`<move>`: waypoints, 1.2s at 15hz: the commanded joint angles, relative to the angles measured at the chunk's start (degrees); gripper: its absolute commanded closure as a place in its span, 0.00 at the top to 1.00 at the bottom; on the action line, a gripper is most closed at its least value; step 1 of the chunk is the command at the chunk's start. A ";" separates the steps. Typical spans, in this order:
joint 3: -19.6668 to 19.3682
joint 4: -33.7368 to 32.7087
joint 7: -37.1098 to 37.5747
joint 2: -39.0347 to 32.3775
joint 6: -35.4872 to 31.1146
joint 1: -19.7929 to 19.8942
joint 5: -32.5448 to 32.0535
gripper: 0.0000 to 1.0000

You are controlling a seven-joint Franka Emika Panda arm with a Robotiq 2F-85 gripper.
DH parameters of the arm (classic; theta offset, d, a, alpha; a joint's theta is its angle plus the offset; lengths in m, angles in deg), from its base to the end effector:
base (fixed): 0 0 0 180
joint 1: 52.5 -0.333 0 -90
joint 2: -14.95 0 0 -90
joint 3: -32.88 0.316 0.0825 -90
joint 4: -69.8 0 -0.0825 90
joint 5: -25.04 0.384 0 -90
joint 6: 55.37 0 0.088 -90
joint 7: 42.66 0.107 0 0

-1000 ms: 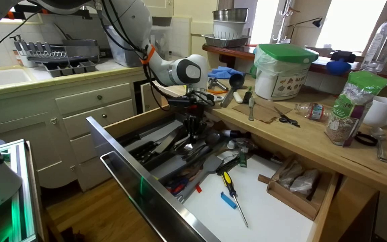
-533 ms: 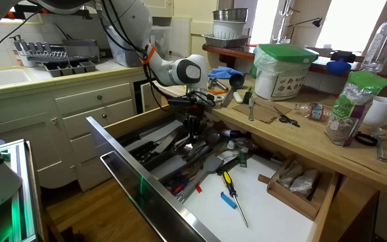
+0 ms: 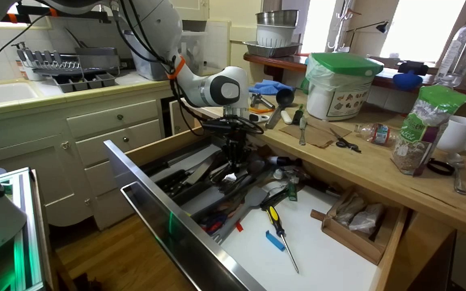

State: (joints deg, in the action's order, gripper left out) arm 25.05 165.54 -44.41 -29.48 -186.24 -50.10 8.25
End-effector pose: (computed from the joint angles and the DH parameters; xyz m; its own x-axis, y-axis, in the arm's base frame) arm 0.6507 -0.1167 0.1443 0.9776 0.0644 -0.2005 0.1184 -0.9554 0.2705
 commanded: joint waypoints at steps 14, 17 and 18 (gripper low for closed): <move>2.82 1.53 -2.92 1.36 -1.50 0.50 2.85 0.02; 3.00 1.92 -1.65 2.30 0.27 0.23 4.29 0.02; 2.93 1.80 -1.13 2.49 1.01 0.00 4.55 0.02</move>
State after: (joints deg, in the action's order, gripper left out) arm 27.27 167.45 -46.89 -28.19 -187.99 -49.70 10.79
